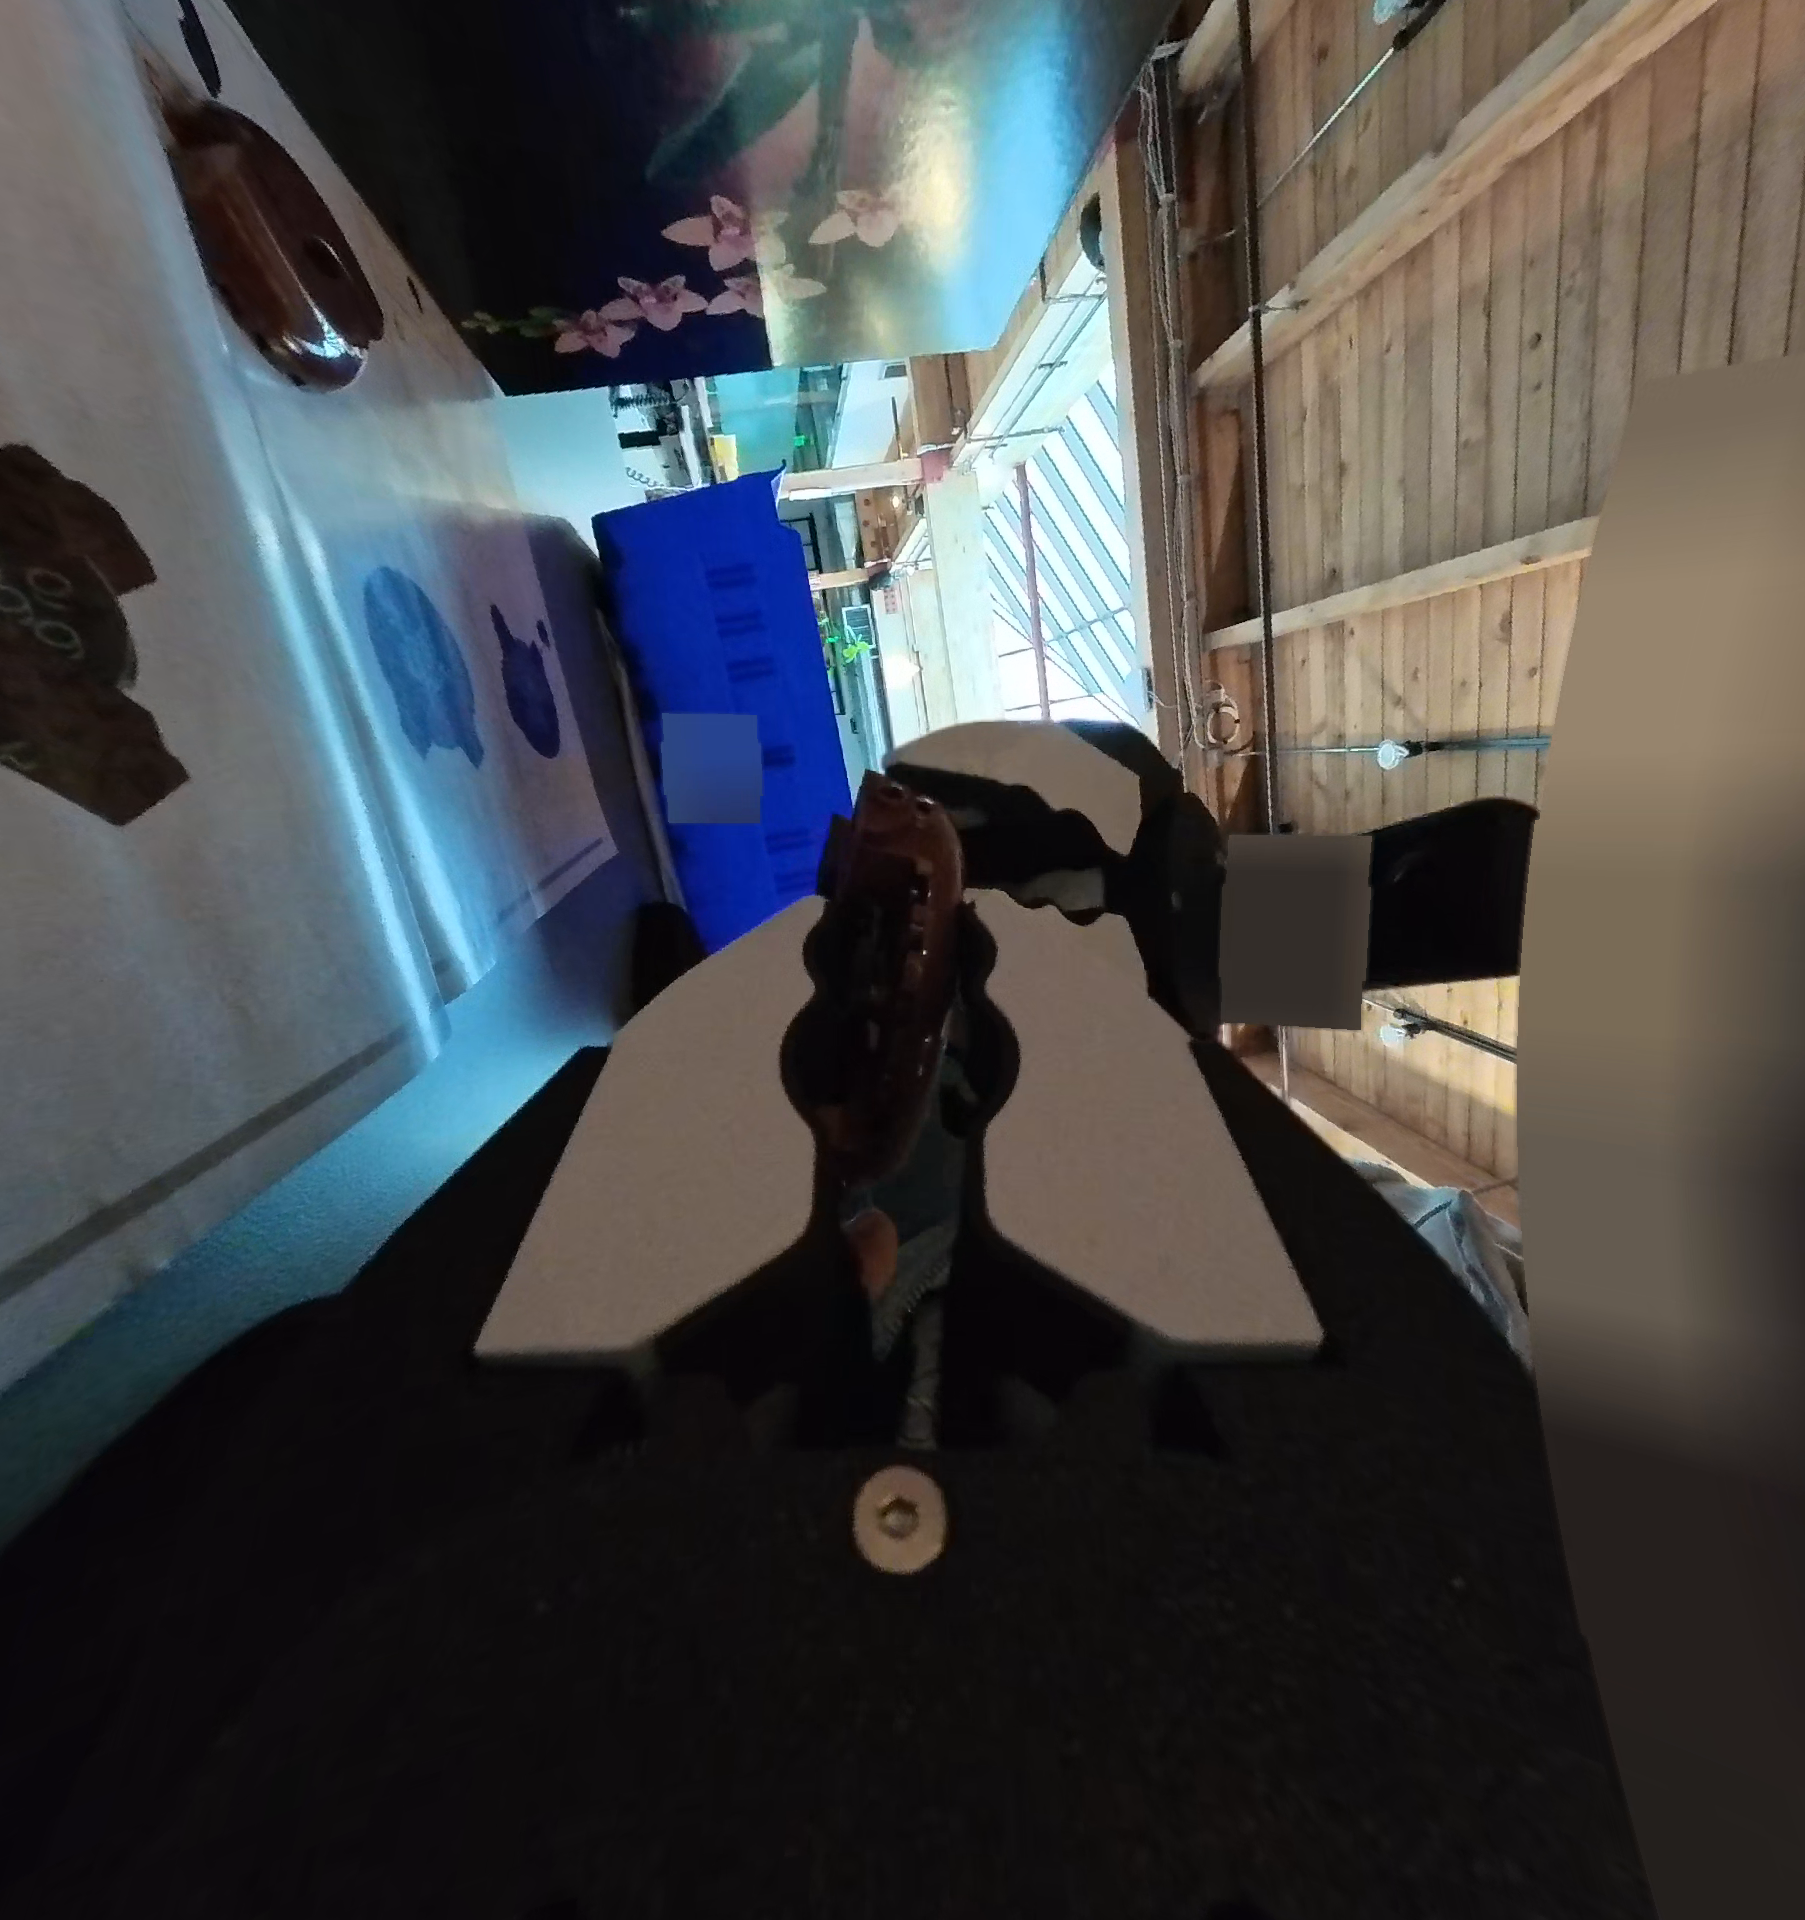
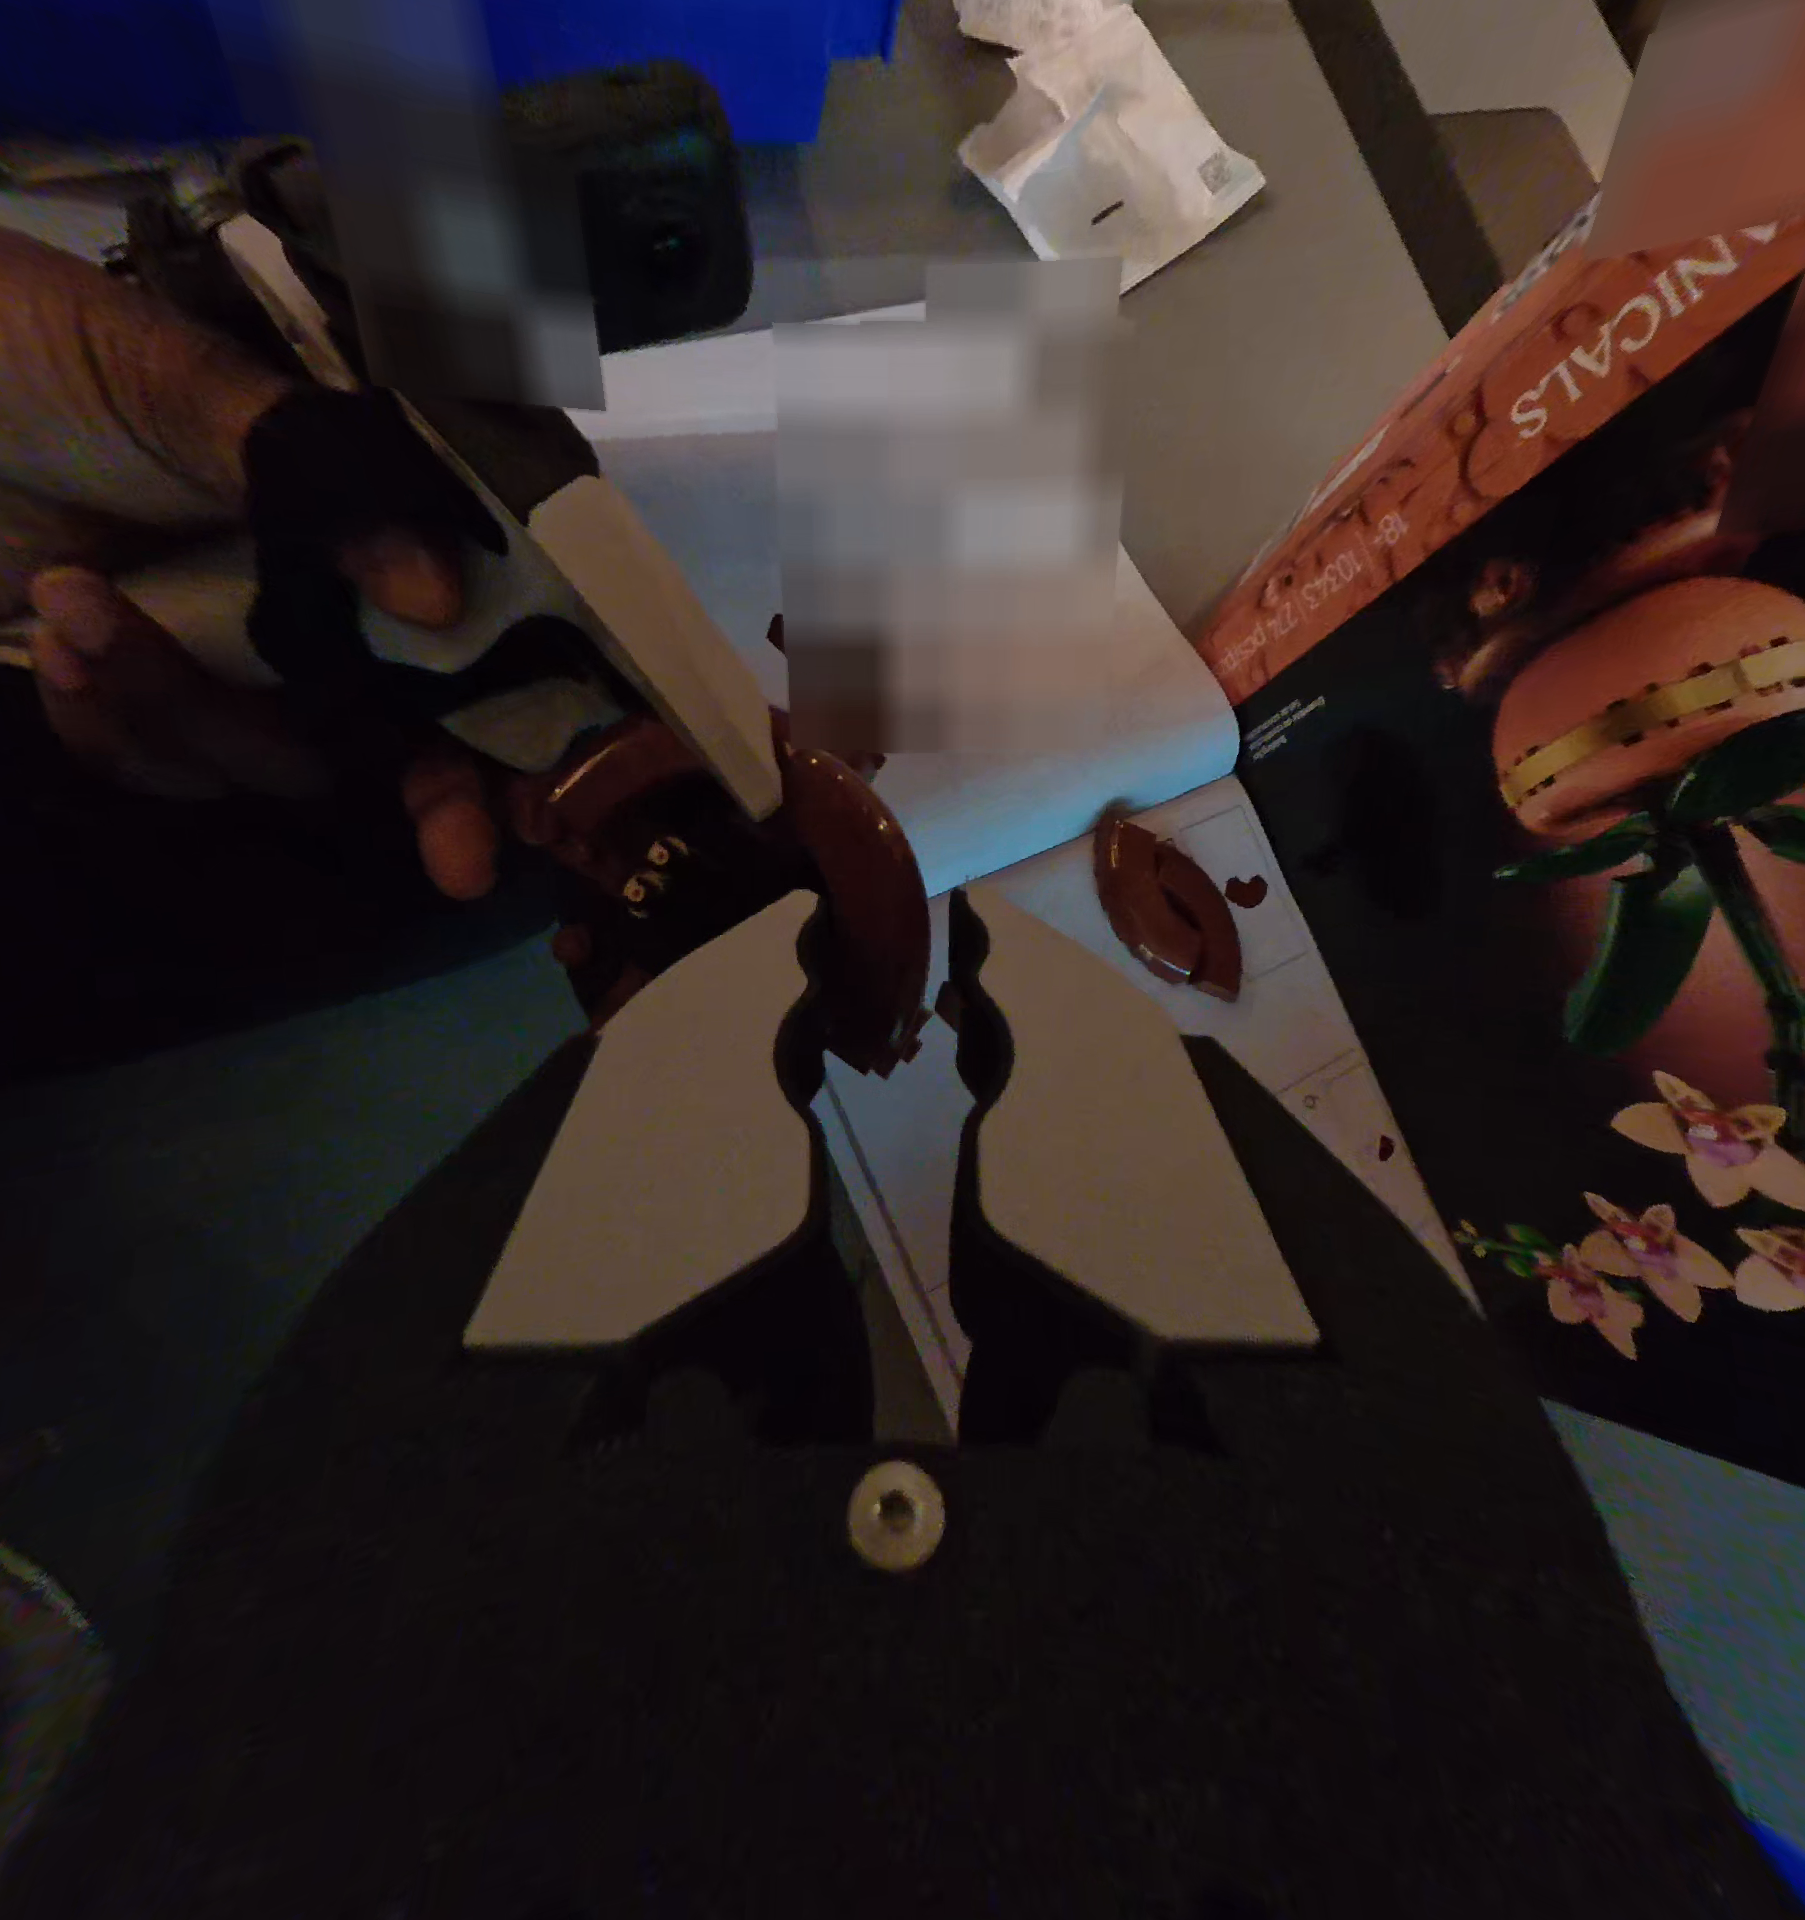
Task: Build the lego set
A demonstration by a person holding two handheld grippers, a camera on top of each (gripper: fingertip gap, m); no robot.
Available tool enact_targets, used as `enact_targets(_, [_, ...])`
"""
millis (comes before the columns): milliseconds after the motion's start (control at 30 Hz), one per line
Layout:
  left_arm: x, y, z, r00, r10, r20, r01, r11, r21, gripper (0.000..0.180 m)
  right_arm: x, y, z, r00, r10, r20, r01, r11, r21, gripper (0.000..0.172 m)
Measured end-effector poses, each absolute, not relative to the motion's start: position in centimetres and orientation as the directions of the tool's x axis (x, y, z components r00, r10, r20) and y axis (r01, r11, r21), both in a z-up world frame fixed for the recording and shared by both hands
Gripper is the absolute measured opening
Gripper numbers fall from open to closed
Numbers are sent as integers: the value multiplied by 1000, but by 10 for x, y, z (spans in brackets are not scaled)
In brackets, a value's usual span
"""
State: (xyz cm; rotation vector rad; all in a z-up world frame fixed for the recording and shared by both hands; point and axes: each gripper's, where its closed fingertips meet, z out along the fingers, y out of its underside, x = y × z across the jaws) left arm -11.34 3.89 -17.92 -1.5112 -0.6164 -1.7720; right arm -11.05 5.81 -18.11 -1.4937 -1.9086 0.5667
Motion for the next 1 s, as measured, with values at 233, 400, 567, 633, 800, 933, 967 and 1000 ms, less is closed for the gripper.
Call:
enact_targets(233, [-116, 38, -177, -128, -198, 972, 763, -646, -31, 20, -112, 60, -178, -100, 994, 48, 720, 105, -685, 29])
enact_targets(400, [-116, 37, -176, -149, -194, 970, 755, -656, -15, 20, -112, 49, -173, -156, 982, -108, 689, 29, -724, 31])
enact_targets(567, [-117, 36, -175, -175, -188, 967, 748, -664, 6, 21, -112, 54, -157, -310, 901, -305, 623, -50, -780, 34])
enact_targets(633, [-116, 36, -175, -190, -178, 965, 741, -671, 22, 21, -110, 50, -154, -392, 819, -420, 634, -91, -768, 33])
enact_targets(800, [-112, 34, -176, -206, -148, 967, 715, -697, 45, 21, -107, 38, -184, -442, 717, -539, 750, -34, -661, 34])
enact_targets(933, [-112, 35, -177, -209, -144, 967, 711, -701, 49, 21, -112, 37, -183, -445, 686, -575, 741, -79, -667, 25])
enact_targets(967, [-113, 36, -177, -209, -146, 967, 713, -699, 49, 21, -114, 39, -183, -436, 690, -578, 736, -96, -670, 23])
enact_targets(1000, [-113, 36, -177, -207, -147, 967, 715, -697, 47, 21, -115, 41, -182, -431, 693, -578, 728, -112, -677, 22])
